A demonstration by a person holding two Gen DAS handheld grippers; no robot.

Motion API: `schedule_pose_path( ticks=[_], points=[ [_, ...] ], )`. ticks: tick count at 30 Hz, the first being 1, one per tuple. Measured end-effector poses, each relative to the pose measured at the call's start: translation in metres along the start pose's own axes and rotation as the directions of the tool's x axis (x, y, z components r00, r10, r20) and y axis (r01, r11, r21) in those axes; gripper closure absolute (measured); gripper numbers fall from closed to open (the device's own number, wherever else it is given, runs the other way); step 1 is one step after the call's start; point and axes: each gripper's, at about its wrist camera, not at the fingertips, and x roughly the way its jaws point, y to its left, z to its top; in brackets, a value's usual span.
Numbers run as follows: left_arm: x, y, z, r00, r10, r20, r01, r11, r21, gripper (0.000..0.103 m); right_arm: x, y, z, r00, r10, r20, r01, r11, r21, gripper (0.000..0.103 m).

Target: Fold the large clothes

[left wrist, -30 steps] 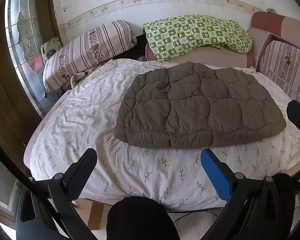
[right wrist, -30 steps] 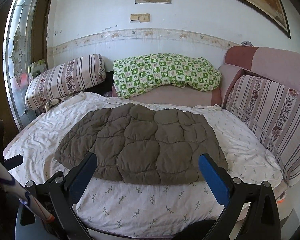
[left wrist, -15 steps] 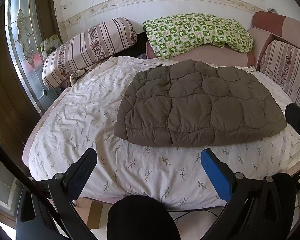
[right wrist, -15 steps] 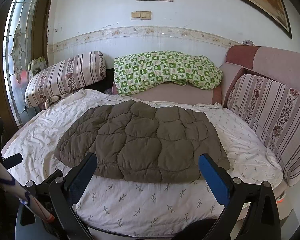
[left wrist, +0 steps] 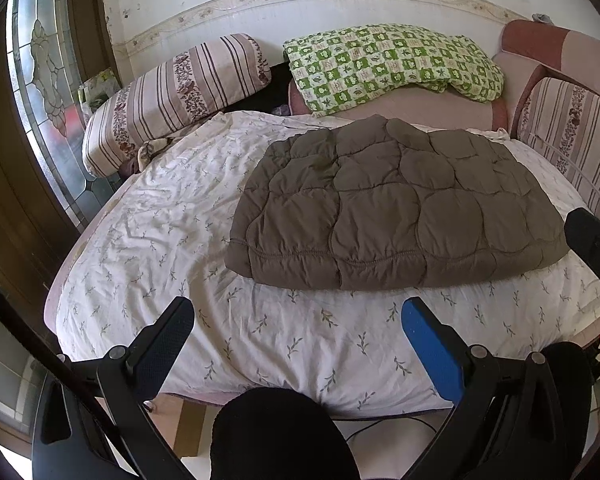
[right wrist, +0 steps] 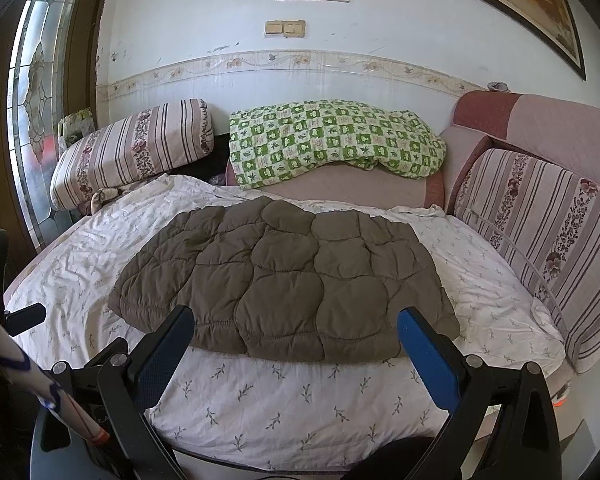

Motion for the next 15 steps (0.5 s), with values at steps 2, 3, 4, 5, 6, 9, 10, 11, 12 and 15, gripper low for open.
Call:
schedule_pose_path(
  ticks=[2, 3, 4, 5, 6, 9, 10, 11, 12, 15],
  points=[
    [0.0001, 0.0001, 0.0002, 1.0, -0.001, -0.001, 0.001, 1.0, 0.001, 0.0, 0.0006, 0.0004, -0.0003, 1.0, -0.002, 0.0, 0.002, 1.0, 0.002, 0.0],
    [0.0007, -0.0007, -0.0008, 1.0, -0.002, -0.002, 0.002, 1.0, 0.003, 0.0, 0.0008, -0.0009, -0.0009, 1.0, -0.003, 0.0, 0.003, 1.0, 0.006, 0.0],
    [0.0007, -0.0008, -0.0012, 1.0, -0.002, -0.003, 0.002, 1.0, 0.005, 0.0, 0.0001, -0.0009, -0.0012, 1.0, -0.004, 0.0, 0.004, 1.0, 0.007, 0.0],
    [0.001, -0.002, -0.003, 1.0, -0.003, -0.002, 0.003, 1.0, 0.008, 0.0, 0.0, -0.0019, -0.0016, 1.0, -0.005, 0.0, 0.005, 1.0, 0.008, 0.0],
    [0.0006, -0.0027, -0.0038, 1.0, -0.003, -0.002, 0.003, 1.0, 0.01, 0.0, 0.0, -0.0024, -0.0019, 1.0, -0.005, 0.0, 0.005, 1.0, 0.009, 0.0],
    [0.0005, -0.004, -0.0045, 1.0, -0.003, -0.001, 0.003, 1.0, 0.012, 0.0, -0.0005, -0.0038, -0.0027, 1.0, -0.004, 0.0, 0.004, 1.0, 0.009, 0.0],
    [0.0003, -0.0042, -0.0047, 1.0, -0.004, -0.001, 0.004, 1.0, 0.012, 0.0, 0.0, -0.0038, -0.0026, 1.0, -0.005, 0.0, 0.005, 1.0, 0.008, 0.0],
    [0.0007, -0.004, -0.0043, 1.0, -0.005, -0.003, 0.005, 1.0, 0.012, 0.0, 0.0, -0.0041, -0.0026, 1.0, -0.005, -0.002, 0.005, 1.0, 0.008, 0.0],
    [0.0003, -0.0043, -0.0049, 1.0, -0.008, -0.004, 0.008, 1.0, 0.012, 0.0, -0.0004, -0.0035, -0.0022, 1.0, -0.005, -0.001, 0.005, 1.0, 0.009, 0.0],
    [0.0, -0.0045, -0.0051, 1.0, -0.008, -0.004, 0.008, 1.0, 0.014, 0.0, -0.0003, -0.004, -0.0026, 1.0, -0.006, -0.001, 0.006, 1.0, 0.009, 0.0]
  ],
)
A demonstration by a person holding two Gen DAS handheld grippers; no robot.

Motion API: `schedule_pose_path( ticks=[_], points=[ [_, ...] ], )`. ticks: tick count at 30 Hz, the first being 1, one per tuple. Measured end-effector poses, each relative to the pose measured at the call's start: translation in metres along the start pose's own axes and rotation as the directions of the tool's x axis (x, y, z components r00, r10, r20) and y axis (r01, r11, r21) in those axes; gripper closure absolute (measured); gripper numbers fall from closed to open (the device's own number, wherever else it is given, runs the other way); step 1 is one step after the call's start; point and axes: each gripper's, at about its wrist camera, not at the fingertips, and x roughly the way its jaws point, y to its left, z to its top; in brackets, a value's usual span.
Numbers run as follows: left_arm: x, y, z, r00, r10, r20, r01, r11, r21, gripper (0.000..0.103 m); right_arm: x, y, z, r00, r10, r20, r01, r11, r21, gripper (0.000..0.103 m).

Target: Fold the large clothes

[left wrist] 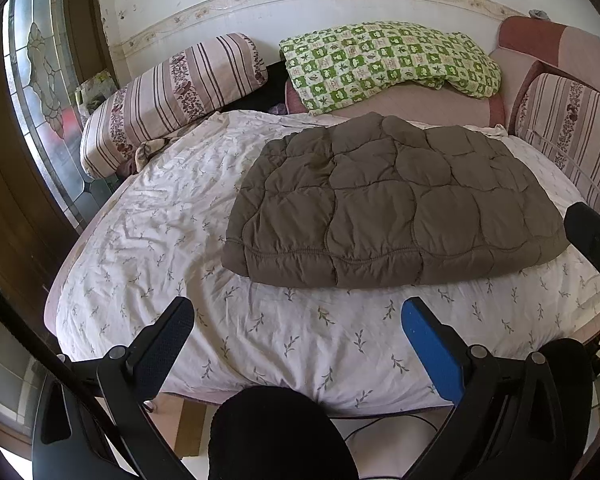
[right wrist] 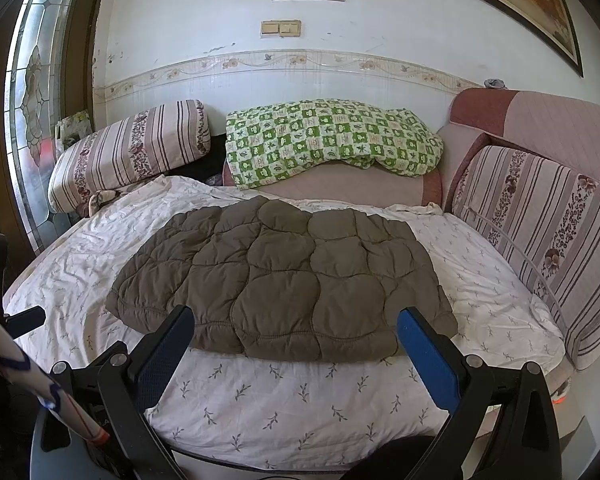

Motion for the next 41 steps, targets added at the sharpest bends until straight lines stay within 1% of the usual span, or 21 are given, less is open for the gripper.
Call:
schedule_pose_path(
  ticks=[32, 34, 36, 37, 38, 39, 41],
  points=[
    [0.01, 0.005, -0.005, 0.999, -0.019, -0.026, 0.019, 1.0, -0.001, 0.0, 0.014, 0.003, -0.007, 0.999, -0.005, -0.037, 0.005, 1.0, -0.008, 0.0],
    [0.012, 0.006, -0.004, 0.999, -0.041, -0.033, 0.041, 0.999, -0.007, 0.0, 0.016, 0.002, -0.008, 0.999, -0.007, -0.038, 0.007, 1.0, -0.007, 0.0],
    [0.018, 0.009, -0.006, 0.992, -0.112, -0.058, 0.111, 0.994, -0.021, 0.0, 0.018, 0.001, -0.009, 0.999, 0.011, -0.048, -0.011, 1.0, -0.005, 0.0],
    [0.021, 0.012, -0.007, 0.983, -0.168, -0.078, 0.166, 0.985, -0.039, 0.0, 0.02, 0.001, -0.009, 0.998, 0.021, -0.053, -0.021, 1.0, -0.002, 0.0],
    [0.023, 0.014, -0.007, 0.976, -0.199, -0.085, 0.195, 0.979, -0.057, 0.0, 0.022, 0.0, -0.009, 0.998, 0.026, -0.056, -0.026, 1.0, 0.001, 0.0],
    [0.026, 0.018, -0.008, 0.973, -0.214, -0.083, 0.208, 0.975, -0.075, 0.0, 0.024, -0.002, -0.009, 0.998, 0.031, -0.061, -0.031, 1.0, 0.005, 0.0],
    [0.029, 0.025, -0.005, 0.983, -0.172, -0.069, 0.167, 0.983, -0.071, 0.0, 0.031, -0.009, -0.006, 0.998, 0.026, -0.063, -0.025, 1.0, 0.012, 0.0]
  ],
)
